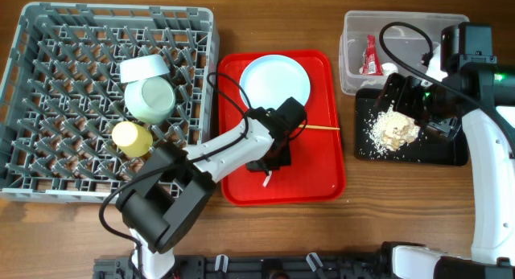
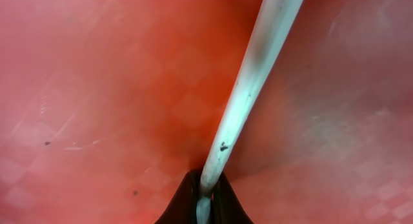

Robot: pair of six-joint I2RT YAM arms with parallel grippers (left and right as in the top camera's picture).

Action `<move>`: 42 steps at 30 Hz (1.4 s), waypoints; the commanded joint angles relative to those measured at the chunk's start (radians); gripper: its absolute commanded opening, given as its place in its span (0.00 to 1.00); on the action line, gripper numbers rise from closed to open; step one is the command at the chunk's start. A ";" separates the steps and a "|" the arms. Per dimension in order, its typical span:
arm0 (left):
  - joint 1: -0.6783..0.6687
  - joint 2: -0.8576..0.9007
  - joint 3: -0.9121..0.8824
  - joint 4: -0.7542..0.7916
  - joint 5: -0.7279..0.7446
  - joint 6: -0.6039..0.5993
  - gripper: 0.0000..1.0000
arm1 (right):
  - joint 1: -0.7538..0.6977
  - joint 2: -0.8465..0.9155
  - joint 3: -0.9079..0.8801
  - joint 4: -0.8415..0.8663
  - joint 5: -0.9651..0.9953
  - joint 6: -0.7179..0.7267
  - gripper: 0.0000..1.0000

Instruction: Sort waste into correct bins and load items into the dishwasher rack

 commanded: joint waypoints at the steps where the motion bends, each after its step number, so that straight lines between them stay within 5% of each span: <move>1: 0.031 -0.069 -0.024 -0.043 -0.033 0.006 0.04 | -0.002 0.001 0.007 -0.002 0.018 -0.013 1.00; 10: 0.380 -0.452 0.053 -0.065 -0.177 0.462 0.04 | -0.002 0.001 0.007 0.002 0.018 -0.013 1.00; 12: 0.501 -0.422 0.053 0.005 -0.175 0.478 0.04 | -0.002 0.001 0.007 0.002 0.018 -0.013 1.00; 18: 0.576 -0.254 0.053 0.139 -0.175 0.504 0.04 | -0.002 0.001 0.007 0.002 0.018 -0.014 1.00; 21: 0.576 -0.250 0.053 0.141 -0.175 0.504 0.47 | -0.002 0.001 0.007 0.005 0.018 -0.014 1.00; 24: 0.569 -0.270 0.056 0.140 -0.126 0.504 0.62 | -0.002 0.001 0.007 0.006 0.018 -0.026 1.00; 27: 0.508 -0.338 0.056 0.180 0.010 0.519 0.64 | -0.002 0.001 0.007 0.006 0.018 -0.032 1.00; 34: 0.172 -0.243 0.055 0.325 0.124 0.966 0.76 | -0.002 0.001 0.007 0.006 0.017 -0.010 1.00; 42: 0.015 -0.013 0.055 0.489 0.125 1.158 0.80 | -0.002 0.001 0.007 0.006 0.017 -0.010 1.00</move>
